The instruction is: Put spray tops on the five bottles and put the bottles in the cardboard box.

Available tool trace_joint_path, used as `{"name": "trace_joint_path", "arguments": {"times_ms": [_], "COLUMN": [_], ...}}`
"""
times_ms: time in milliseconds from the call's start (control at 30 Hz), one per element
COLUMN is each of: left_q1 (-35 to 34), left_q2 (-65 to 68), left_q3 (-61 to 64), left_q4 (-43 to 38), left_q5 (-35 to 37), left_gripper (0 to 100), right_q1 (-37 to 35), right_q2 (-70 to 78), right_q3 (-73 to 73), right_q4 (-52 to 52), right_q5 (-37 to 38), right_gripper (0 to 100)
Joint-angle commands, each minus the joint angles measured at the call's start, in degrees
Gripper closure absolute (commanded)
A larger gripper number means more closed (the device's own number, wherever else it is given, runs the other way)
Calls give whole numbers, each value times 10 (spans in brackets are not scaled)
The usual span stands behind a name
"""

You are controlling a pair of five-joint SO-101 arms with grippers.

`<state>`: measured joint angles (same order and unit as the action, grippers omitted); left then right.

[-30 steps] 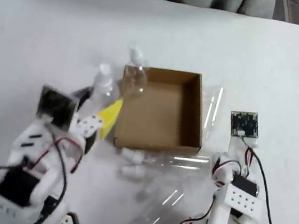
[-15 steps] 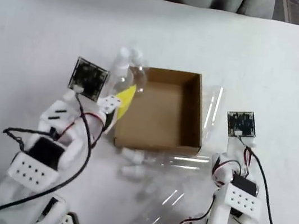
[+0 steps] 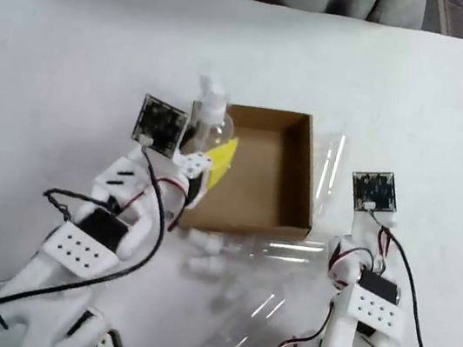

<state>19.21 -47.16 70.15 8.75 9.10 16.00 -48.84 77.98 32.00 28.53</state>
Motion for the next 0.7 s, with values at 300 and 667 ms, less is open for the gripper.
{"name": "trace_joint_path", "arguments": {"times_ms": [300,667], "left_q1": [-44,-44], "left_q2": [144,200], "left_q3": [-4,-4], "left_q4": [-157,-200], "left_q5": [13,15], "left_gripper": [977,977], "right_q1": [5,6], "right_q2": [0,0], "right_q3": [-12,-12], "right_q4": [-9,-9], "right_q5": [8,8], "right_gripper": [981,981]}}
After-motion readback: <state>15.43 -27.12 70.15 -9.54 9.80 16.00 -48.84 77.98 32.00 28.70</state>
